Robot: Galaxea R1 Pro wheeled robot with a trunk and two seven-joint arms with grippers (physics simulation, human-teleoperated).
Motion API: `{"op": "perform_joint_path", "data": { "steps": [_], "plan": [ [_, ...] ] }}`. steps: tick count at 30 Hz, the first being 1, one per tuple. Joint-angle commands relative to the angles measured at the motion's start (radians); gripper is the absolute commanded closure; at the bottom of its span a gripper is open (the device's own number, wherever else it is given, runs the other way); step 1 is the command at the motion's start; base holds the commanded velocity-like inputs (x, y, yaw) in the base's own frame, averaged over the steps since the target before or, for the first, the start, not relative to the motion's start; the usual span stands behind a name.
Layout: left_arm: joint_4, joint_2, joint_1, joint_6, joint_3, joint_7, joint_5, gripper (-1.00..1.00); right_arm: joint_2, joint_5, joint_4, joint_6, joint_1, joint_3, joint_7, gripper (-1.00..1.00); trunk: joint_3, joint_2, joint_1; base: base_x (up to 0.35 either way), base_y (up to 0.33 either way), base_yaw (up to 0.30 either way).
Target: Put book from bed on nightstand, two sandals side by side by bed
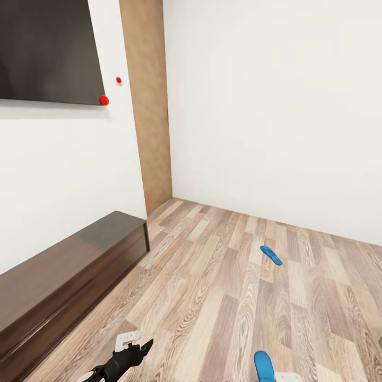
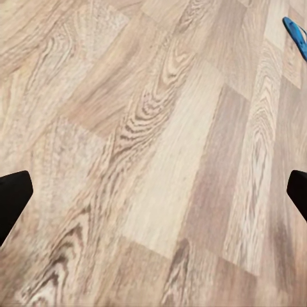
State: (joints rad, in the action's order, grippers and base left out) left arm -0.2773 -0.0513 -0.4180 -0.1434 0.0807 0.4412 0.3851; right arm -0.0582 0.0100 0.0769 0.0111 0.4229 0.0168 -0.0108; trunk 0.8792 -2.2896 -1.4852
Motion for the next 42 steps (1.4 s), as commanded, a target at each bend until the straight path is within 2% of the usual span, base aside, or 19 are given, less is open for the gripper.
{"op": "perform_joint_path", "data": {
  "steps": [1, 16, 22, 34, 37, 42],
  "plan": [
    [0.001, -0.001, -0.001, -0.005, 0.008, 0.001, 0.008, -1.00, 0.000, 0.002, 0.000, 0.001, 0.000, 0.002, -0.001, 1.00, 0.003, 0.000, 0.000, 0.000, 0.000, 0.000],
    [0.001, -0.001, -0.001, -0.005, 0.008, 0.001, 0.008, -1.00, 0.000, 0.001, 0.000, 0.001, 0.000, 0.002, -0.001, 1.00, 0.026, 0.000, 0.000, 0.000, 0.000, 0.000],
    [0.001, -0.002, -0.001, -0.005, 0.008, 0.001, 0.008, -1.00, 0.001, 0.001, 0.000, 0.001, 0.000, 0.002, -0.001, 1.00, 0.028, 0.000, 0.000, 0.015, 0.000, 0.000],
    [0.001, -0.002, -0.001, -0.005, 0.007, 0.001, 0.008, -1.00, 0.000, 0.001, -0.003, 0.001, -0.001, 0.002, -0.004, 1.00, 0.028, 0.000, 0.000, 0.287, 0.000, 0.000],
    [0.018, 0.013, 0.017, -0.010, 0.014, 0.002, 0.009, -1.00, -0.012, -0.010, -0.021, 0.018, -0.007, 0.019, -0.021, 1.00, 0.028, 0.000, 0.000, 0.000, 0.000, 0.000],
    [0.022, 0.012, 0.041, -0.006, 0.014, 0.001, 0.009, -1.00, -0.008, -0.026, -0.034, 0.046, -0.007, 0.043, -0.050, 1.00, 0.028, 0.000, 0.000, 0.000, 0.000, 0.000]
  ]
}}
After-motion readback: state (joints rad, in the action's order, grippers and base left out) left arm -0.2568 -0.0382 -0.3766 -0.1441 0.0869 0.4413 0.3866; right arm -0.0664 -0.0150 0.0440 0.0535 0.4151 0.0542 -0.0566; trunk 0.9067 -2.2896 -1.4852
